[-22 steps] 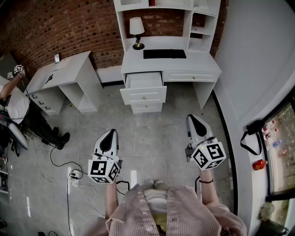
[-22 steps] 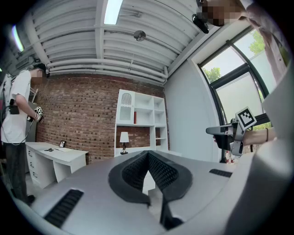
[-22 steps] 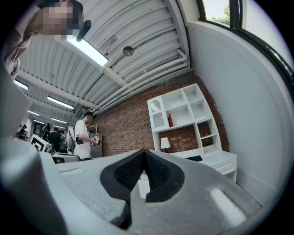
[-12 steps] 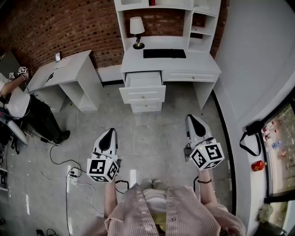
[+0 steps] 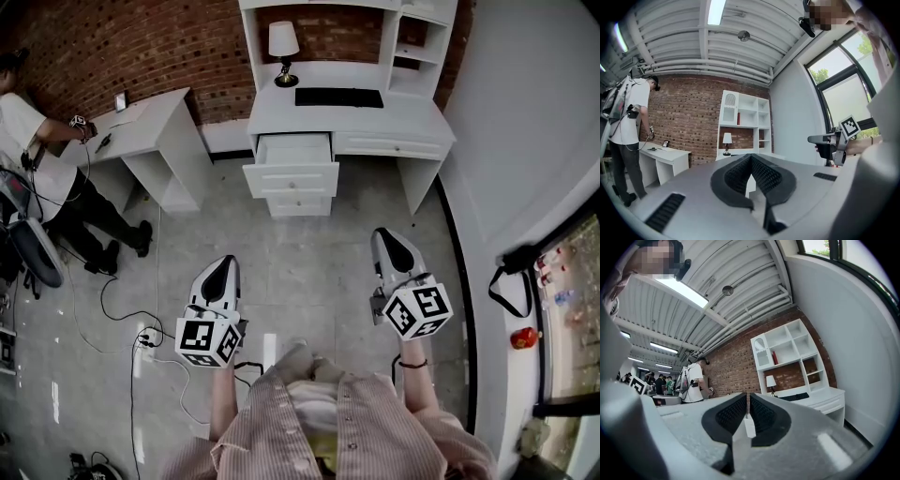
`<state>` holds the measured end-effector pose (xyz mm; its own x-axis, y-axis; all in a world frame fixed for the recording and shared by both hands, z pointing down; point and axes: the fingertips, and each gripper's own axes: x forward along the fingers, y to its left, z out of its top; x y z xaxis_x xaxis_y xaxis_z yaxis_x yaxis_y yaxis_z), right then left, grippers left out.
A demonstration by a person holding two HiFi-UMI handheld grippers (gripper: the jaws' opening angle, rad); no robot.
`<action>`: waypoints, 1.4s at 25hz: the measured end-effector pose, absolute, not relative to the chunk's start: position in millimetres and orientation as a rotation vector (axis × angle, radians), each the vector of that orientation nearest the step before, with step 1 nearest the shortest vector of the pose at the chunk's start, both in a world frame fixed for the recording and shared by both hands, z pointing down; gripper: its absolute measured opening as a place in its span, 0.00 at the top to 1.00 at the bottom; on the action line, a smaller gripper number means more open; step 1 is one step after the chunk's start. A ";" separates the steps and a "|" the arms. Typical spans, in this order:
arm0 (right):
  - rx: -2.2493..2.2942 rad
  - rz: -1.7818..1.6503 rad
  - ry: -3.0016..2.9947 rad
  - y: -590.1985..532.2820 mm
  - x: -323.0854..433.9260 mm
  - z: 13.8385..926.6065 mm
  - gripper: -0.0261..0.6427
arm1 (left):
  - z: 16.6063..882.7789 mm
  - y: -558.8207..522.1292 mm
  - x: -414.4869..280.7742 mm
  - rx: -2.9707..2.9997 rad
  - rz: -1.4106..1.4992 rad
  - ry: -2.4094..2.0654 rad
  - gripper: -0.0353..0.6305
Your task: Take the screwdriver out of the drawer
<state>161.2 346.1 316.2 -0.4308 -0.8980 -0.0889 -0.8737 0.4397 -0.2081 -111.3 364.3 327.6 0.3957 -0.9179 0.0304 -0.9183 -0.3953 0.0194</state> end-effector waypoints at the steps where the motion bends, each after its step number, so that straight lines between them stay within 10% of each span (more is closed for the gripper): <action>1: -1.552 -0.202 2.508 344.3 160.3 317.5 0.94 | 328.7 362.6 -111.6 2.593 0.025 -1.710 0.95; 35: -1.650 -0.452 2.536 110.8 111.3 372.5 0.81 | 373.4 116.2 -156.8 2.523 0.102 -1.591 0.95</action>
